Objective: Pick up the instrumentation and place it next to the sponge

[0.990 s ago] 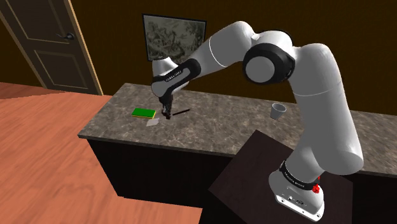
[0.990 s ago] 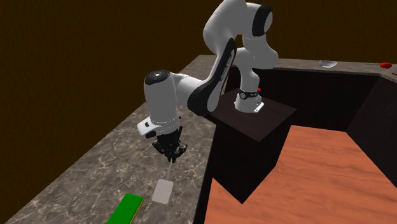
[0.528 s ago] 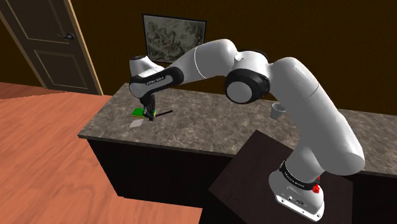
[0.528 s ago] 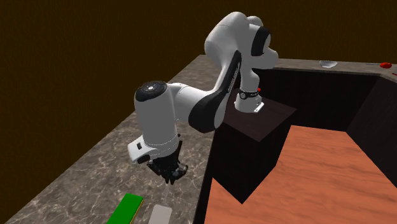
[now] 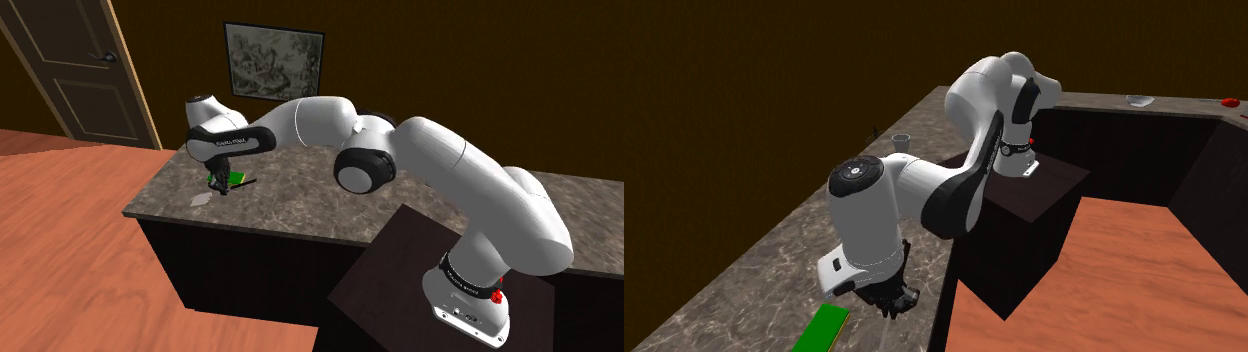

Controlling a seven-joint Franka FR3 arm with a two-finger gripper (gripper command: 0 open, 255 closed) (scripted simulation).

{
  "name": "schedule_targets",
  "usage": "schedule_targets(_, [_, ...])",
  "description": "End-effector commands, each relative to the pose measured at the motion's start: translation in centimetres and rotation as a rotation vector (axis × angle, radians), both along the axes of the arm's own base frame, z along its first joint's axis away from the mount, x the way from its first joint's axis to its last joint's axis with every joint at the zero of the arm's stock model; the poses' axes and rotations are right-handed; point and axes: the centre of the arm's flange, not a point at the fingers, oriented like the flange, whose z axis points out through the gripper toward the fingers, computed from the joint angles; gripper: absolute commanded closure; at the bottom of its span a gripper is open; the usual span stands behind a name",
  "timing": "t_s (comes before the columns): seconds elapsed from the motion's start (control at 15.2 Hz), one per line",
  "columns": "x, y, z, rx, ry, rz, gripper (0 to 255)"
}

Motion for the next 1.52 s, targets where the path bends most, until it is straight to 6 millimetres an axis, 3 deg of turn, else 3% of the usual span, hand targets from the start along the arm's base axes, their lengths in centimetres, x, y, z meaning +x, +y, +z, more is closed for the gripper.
schedule_targets(0.0, [0.2, 0.0, -1.0, 0.0, 0.0, 0.0, 255])
schedule_targets(0.66, [0.2, 0.0, -6.1, 0.0, 0.0, 0.0, 255])
schedule_targets(1.19, [0.2, 0.0, -6.1, 0.0, 0.0, 0.0, 255])
schedule_targets(1.25, [0.2, 0.0, -6.1, 0.0, 0.0, 0.0, 0])
schedule_targets(1.45, [0.2, 0.0, -6.1, 0.0, 0.0, 0.0, 0])
